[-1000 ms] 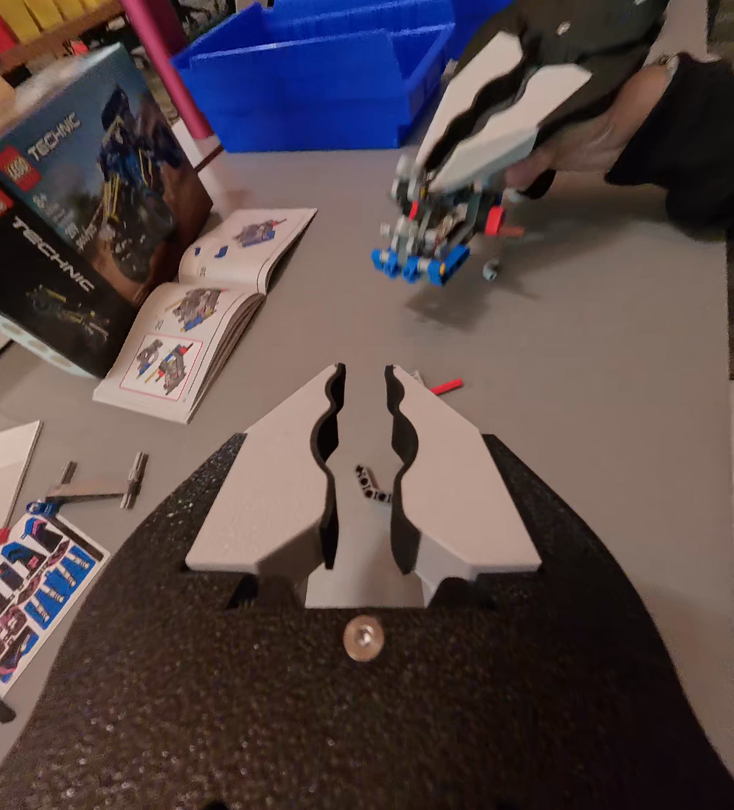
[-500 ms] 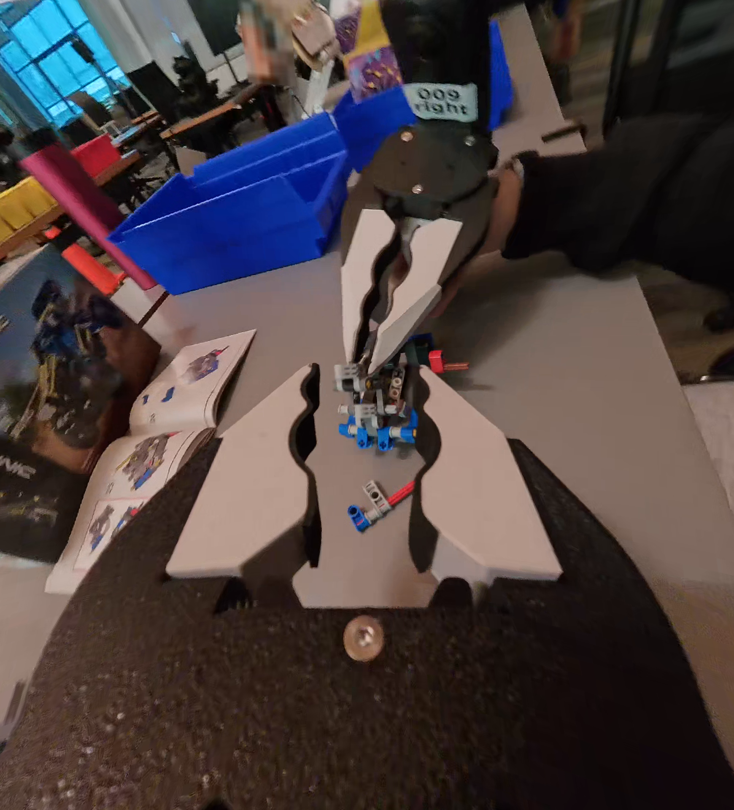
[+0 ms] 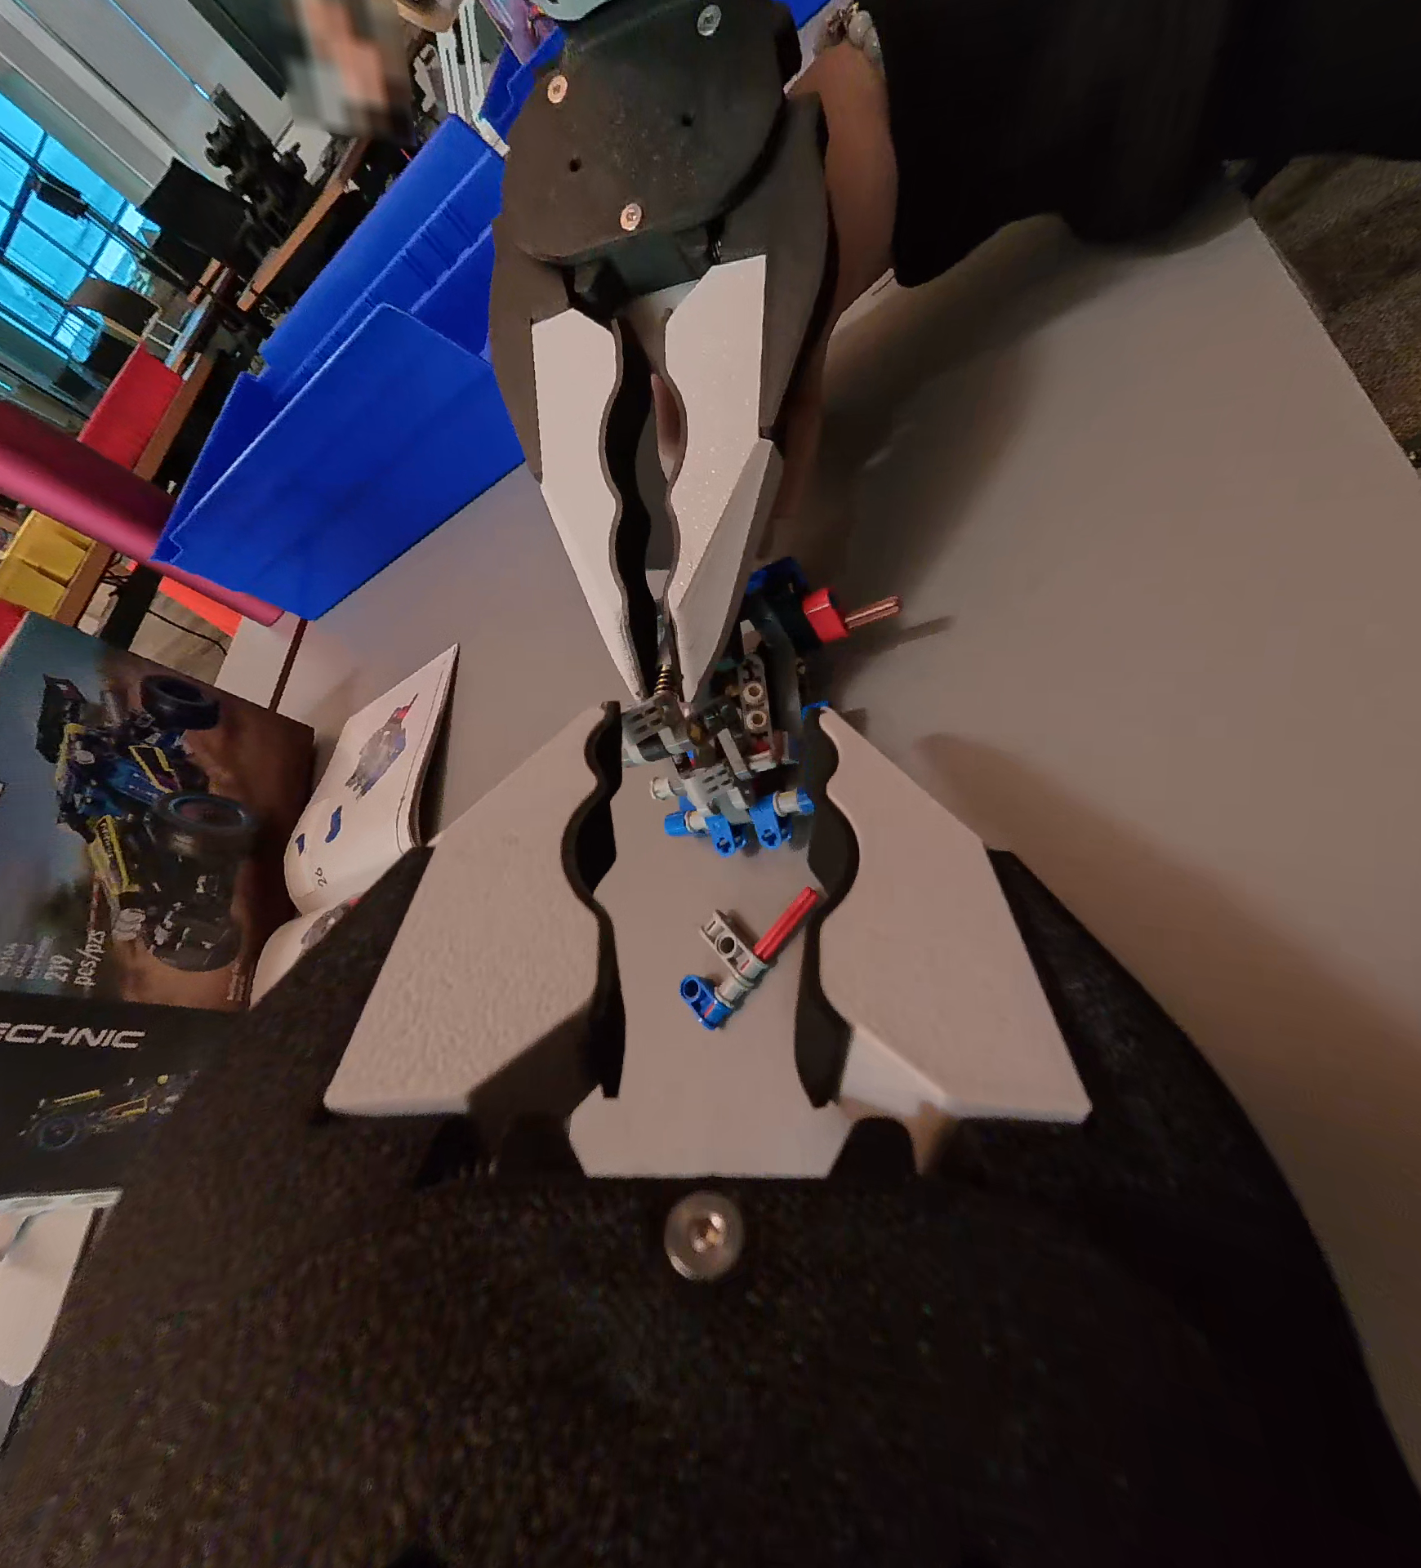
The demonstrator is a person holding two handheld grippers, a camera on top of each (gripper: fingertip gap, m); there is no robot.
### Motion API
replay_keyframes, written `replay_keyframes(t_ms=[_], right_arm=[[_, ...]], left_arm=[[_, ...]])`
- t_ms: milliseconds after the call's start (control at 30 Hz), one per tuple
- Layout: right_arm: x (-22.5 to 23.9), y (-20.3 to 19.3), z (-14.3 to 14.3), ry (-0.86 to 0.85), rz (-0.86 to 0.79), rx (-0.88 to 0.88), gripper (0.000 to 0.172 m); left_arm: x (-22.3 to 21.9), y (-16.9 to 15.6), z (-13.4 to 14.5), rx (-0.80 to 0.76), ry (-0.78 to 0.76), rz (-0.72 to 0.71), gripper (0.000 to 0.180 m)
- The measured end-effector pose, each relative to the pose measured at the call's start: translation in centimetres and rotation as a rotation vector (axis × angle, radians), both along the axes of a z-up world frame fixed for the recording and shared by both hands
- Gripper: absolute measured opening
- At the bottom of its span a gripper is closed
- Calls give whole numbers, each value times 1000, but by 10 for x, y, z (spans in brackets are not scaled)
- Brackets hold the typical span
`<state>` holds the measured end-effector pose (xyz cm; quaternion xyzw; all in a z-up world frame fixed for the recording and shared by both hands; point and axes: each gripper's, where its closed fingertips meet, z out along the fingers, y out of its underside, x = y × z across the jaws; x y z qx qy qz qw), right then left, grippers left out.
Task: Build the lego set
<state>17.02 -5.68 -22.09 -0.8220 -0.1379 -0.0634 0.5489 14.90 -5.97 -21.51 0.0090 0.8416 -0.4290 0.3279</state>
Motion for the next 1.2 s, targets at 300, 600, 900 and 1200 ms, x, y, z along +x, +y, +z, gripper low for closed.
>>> replay_keyframes(t_ms=[300,600,900,1200], right_arm=[[2,-7,-1,29,-10,-15,4],[-1,-8,-2,66,32,-26,4],[0,-12,-4,151,92,-65,4],[10,-12,-4,144,47,-60,5]], left_arm=[[13,8,-1,82,-159,86,14],[16,-8,-3,308,-272,-156,34],[27,-9,-2,459,-200,-326,18],[34,-13,-1,467,-407,-303,17]])
